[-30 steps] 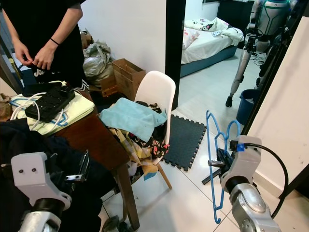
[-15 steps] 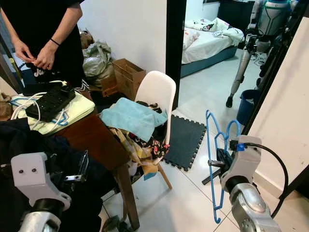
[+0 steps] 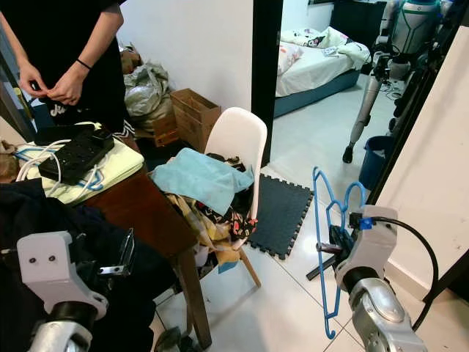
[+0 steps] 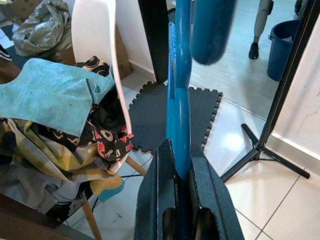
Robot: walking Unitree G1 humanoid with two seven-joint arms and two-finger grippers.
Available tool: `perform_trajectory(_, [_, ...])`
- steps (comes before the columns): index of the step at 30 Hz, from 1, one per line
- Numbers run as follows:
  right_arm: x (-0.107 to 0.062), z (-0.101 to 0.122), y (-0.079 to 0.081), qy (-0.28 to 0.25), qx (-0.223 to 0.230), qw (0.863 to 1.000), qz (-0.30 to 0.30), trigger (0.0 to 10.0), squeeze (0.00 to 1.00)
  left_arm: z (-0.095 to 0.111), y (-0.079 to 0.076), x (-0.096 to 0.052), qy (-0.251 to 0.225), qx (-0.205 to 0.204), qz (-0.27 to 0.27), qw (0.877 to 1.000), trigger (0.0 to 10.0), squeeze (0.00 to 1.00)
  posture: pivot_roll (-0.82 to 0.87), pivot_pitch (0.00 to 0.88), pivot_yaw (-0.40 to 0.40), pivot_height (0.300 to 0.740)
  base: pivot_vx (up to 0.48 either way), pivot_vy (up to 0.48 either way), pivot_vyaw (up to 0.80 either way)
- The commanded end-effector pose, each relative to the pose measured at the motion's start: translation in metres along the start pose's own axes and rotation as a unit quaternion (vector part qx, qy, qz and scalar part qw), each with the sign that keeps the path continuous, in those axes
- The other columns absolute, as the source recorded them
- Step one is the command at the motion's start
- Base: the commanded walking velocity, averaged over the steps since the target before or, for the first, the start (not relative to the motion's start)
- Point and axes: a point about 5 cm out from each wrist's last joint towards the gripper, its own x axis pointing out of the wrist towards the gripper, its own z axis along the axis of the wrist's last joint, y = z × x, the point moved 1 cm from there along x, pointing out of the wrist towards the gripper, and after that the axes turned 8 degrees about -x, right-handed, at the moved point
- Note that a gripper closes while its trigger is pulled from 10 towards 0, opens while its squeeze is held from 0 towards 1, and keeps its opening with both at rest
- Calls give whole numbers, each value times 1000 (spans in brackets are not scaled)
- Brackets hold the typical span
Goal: Hang hanger
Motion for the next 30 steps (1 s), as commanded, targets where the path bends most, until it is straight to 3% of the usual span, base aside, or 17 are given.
perform_trajectory(1, [-1, 1, -1, -3, -4, 1000, 1, 10000, 0, 0, 0, -2, 1, 2, 3, 1000, 10000, 0, -58, 0, -27, 740, 0, 0, 0])
perform_trajectory(17, [-6, 0, -3, -6, 3, 1000, 0, 10000, 0, 1, -3, -4, 2, 0, -5, 1000, 10000, 0, -60, 0, -30, 740, 0, 0, 0])
perform_trajectory(18, [-4, 0, -5, -3, -2, 1000, 1, 10000, 0, 0, -5, -4, 1, -4, -6, 1000, 10000, 0, -49, 0, -58, 740, 0, 0, 0])
perform_trajectory(30, [7, -3, -1, 1, -8, 1000, 1, 10000, 0, -4, -9, 6, 3, -4, -13, 1000, 10000, 0, -3, 0, -40, 740, 0, 0, 0])
